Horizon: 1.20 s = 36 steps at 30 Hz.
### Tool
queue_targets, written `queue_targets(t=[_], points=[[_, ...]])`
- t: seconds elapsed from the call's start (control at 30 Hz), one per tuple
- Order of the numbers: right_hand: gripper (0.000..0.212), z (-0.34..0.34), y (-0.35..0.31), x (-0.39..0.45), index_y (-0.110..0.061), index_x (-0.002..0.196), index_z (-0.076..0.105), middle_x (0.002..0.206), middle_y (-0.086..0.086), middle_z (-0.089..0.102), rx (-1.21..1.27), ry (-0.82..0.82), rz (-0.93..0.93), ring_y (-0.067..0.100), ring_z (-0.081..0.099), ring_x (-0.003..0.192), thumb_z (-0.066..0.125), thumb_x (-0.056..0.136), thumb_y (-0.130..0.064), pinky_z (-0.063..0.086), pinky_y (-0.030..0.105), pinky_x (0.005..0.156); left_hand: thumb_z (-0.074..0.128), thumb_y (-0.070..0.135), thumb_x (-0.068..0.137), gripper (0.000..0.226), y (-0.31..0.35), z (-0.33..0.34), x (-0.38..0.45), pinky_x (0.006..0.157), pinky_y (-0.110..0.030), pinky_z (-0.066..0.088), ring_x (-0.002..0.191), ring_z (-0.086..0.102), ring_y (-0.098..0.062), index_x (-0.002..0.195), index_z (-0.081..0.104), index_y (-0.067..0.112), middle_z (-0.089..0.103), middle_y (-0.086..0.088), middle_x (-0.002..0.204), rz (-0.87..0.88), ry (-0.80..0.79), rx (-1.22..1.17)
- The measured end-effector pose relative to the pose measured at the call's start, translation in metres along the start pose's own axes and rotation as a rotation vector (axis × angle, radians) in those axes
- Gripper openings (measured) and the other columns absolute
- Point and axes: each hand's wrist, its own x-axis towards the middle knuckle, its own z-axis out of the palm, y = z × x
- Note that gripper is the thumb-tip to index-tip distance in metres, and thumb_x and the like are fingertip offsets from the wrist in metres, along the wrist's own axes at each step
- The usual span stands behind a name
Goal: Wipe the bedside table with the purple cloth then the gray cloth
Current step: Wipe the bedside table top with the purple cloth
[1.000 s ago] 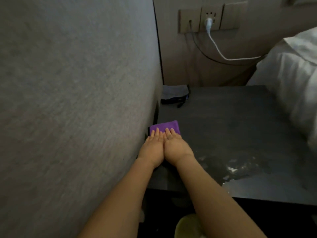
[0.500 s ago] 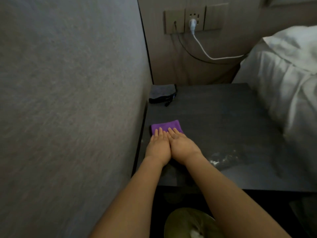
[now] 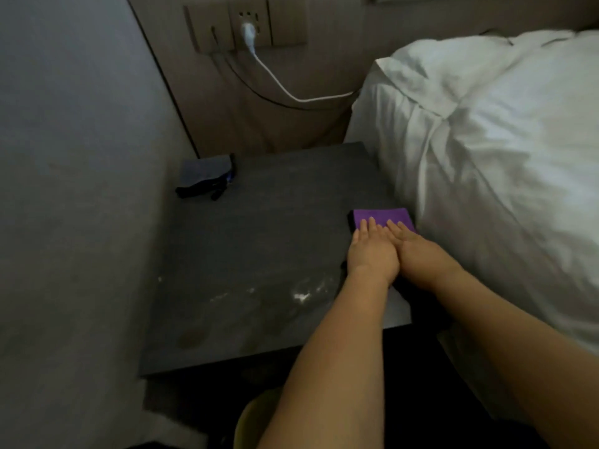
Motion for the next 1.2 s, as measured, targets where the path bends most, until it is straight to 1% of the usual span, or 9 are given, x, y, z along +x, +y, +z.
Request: queue_targets(t=[0.1,0.17,0.27,0.33,0.4,0.5,0.57,0.77,1.2], points=[[0.053,0.009,0.013,0.005,0.017,0.134,0.034,0.141,0.035,0.039,-0.038,0.017,-0.041,0.048,0.038,0.133,0.035,0.085,-0.003,0.027,0.048,0.113,0.022,0.011,0.100,0.055,0.015,0.001,0.006,0.120,-0.037,0.003,0.149,-0.001,-0.030,0.151,0.007,-0.001,0.000,-0.018,0.160,0.011,-0.011,-0.008],[0.061,0.010,0.014,0.009,0.020,0.125,0.044,0.129,0.039,0.049,-0.106,0.057,-0.060,0.052,0.049,0.121,0.027,0.077,-0.012,0.039,0.052,0.104,0.021,0.011,0.100,0.054,0.015,0.000,0.008,0.120,-0.037,0.003,0.149,0.000,-0.030,0.151,0.007,-0.001,0.001,-0.018,0.160,0.017,-0.002,0.002],[0.074,0.004,0.009,0.004,0.007,0.146,0.010,0.157,0.023,0.013,-0.103,0.022,-0.019,0.032,0.012,0.147,-0.005,0.082,-0.026,0.006,0.035,0.121,0.021,0.010,0.100,0.054,0.009,-0.002,0.005,0.121,-0.037,0.004,0.149,0.000,-0.030,0.151,0.006,0.000,0.001,-0.017,0.160,0.041,-0.010,0.016],[0.056,0.001,0.002,0.003,0.005,0.147,0.002,0.159,0.019,0.006,-0.148,-0.020,0.027,0.029,0.006,0.148,0.014,0.098,-0.017,0.000,0.034,0.120,0.020,0.009,0.100,0.053,0.004,-0.002,0.002,0.121,-0.036,0.005,0.149,0.001,-0.029,0.151,0.006,0.001,0.002,-0.017,0.161,0.065,-0.004,0.019],[0.054,0.005,-0.006,0.003,0.004,0.147,0.004,0.158,0.021,0.007,-0.154,0.015,0.020,0.030,0.007,0.148,0.016,0.098,-0.015,0.001,0.034,0.120,0.020,0.009,0.100,0.053,-0.003,-0.001,-0.004,0.122,-0.036,0.005,0.149,0.001,-0.029,0.151,0.007,0.001,0.002,-0.016,0.161,0.070,0.010,0.012],[0.081,0.015,-0.025,0.009,0.002,0.148,0.009,0.158,0.021,0.011,-0.116,0.029,0.019,0.031,0.010,0.148,-0.009,0.075,-0.028,0.006,0.036,0.122,0.019,0.009,0.100,0.053,-0.023,0.001,-0.019,0.122,-0.035,0.004,0.149,0.001,-0.028,0.151,0.007,0.001,0.002,-0.016,0.161,0.048,0.026,0.030],[0.083,0.011,-0.049,0.008,-0.001,0.149,0.008,0.159,0.018,0.010,-0.081,0.010,0.027,0.030,0.008,0.148,-0.013,0.075,-0.033,0.009,0.037,0.122,0.018,0.010,0.100,0.053,-0.042,0.001,-0.030,0.122,-0.035,0.004,0.149,0.000,-0.028,0.151,0.006,0.001,0.001,-0.016,0.161,0.027,0.025,0.041],[0.056,0.003,-0.143,0.015,-0.001,0.149,0.006,0.159,0.018,0.004,-0.022,0.006,-0.068,0.030,0.005,0.148,0.025,0.100,-0.018,0.009,0.037,0.122,0.019,0.012,0.100,0.054,-0.122,-0.003,-0.073,0.122,-0.035,0.004,0.150,-0.001,-0.025,0.152,0.004,0.003,-0.001,-0.014,0.161,-0.067,0.016,0.044],[0.054,0.003,-0.320,0.050,-0.003,0.149,0.011,0.159,0.015,0.006,0.038,0.036,-0.382,0.028,0.007,0.148,0.024,0.099,-0.016,0.012,0.039,0.122,0.029,0.013,0.099,0.060,-0.276,-0.003,-0.164,0.122,-0.034,0.006,0.150,-0.001,-0.027,0.151,0.002,0.002,-0.001,-0.016,0.161,-0.385,0.050,-0.014]])
